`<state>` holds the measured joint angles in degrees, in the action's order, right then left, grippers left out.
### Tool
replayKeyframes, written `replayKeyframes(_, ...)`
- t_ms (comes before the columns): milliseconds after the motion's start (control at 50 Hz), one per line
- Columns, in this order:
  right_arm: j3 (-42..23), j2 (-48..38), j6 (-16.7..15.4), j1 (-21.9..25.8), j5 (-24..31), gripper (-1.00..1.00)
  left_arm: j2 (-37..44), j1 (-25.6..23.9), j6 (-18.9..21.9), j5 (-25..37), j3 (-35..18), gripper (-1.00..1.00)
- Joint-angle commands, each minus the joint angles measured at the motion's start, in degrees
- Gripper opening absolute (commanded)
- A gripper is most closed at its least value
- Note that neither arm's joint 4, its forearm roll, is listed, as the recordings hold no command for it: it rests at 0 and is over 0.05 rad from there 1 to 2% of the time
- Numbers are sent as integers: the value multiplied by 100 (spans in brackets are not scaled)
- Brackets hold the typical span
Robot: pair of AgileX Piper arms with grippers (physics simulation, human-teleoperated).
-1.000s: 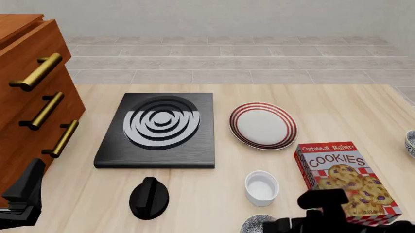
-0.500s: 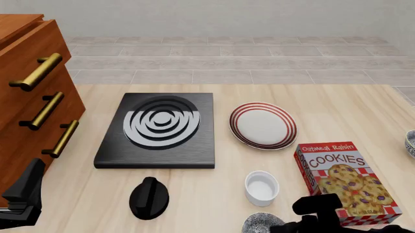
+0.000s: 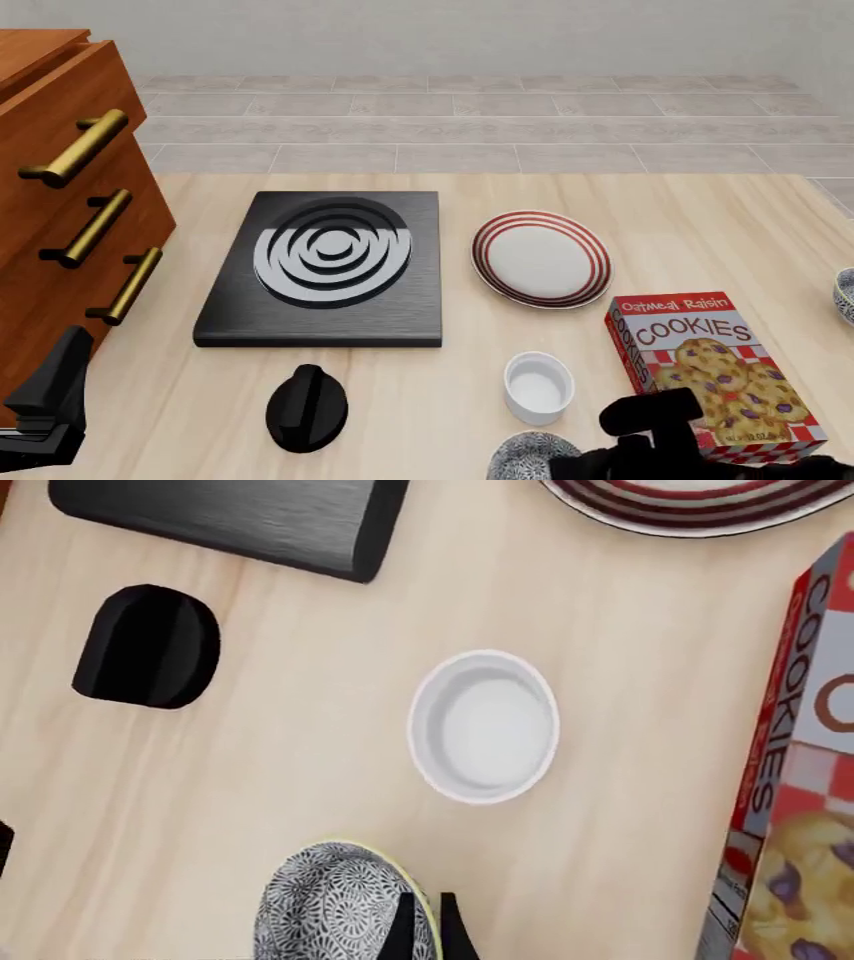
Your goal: Pick the akita bowl next to the ramekin and place it on the plate.
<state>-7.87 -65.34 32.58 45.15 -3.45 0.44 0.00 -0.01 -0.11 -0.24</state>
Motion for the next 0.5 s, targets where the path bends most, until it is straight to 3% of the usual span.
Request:
replayKeyframes(20,-368,535,-344,-68,681,-100,0,0,0,0,0,100)
replayKeyframes(200,-588,756,-732,-258,1020,-100,-1,0,-1,0,0,100)
replayKeyframes(500,-1010,1345,-996,-361,1697,-100,0,0,1,0,0,100)
